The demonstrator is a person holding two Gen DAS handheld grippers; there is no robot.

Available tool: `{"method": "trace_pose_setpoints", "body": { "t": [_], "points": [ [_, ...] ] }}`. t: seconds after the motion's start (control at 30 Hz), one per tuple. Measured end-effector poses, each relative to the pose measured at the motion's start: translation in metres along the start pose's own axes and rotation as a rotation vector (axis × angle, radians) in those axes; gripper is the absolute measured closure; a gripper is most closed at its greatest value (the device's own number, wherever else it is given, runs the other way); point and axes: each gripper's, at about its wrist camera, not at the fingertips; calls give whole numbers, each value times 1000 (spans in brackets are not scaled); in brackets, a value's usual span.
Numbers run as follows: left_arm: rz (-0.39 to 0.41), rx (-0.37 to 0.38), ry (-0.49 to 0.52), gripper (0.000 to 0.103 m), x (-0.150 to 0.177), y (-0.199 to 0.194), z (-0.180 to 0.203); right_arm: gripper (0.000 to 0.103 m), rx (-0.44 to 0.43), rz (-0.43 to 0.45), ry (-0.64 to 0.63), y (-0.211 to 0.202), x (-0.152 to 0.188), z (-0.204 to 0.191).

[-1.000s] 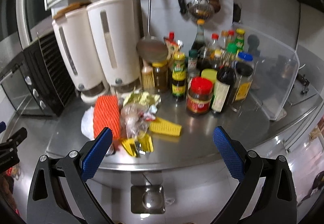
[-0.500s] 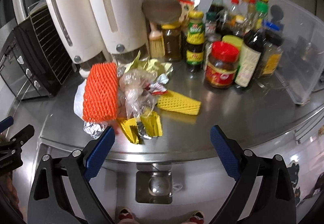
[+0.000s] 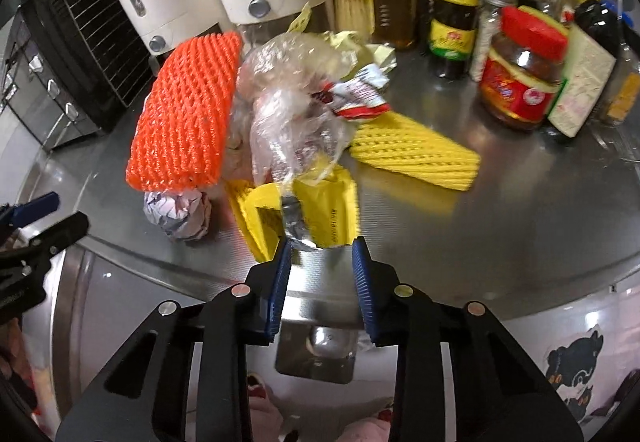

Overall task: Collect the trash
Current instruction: 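Grasp the crumpled grey paper with the left tool while the right tool grasps the yellow wrapper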

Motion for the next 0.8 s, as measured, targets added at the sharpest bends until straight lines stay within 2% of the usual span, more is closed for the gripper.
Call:
{"method": "trace_pose_setpoints", "body": {
  "t": [0.17, 0.37, 0.53, 0.67, 0.8],
  "points": [
    [-15, 29, 4, 36, -2, 8, 5, 80, 19, -14, -41, 16, -3, -6],
    [-45, 82, 6, 37, -5, 26, 14, 81, 66, 4, -75, 26, -7, -5],
    [-73, 138, 8, 37, -9, 40, 24, 83, 54, -6, -56, 32, -10, 4],
    [-85, 148, 16, 27, -14, 49, 32, 89, 37, -22, -52, 39, -12, 7],
    [-107, 169, 14, 27, -20, 61, 39, 94, 16, -27, -54, 42, -16, 9]
  ]
}}
Point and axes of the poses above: each gripper's, at about its wrist camera, not at the fingertips, and y roughly the way its jaws point, z to its right, x to its underside, and after that the axes turned 7 degrees about -x, right-handed
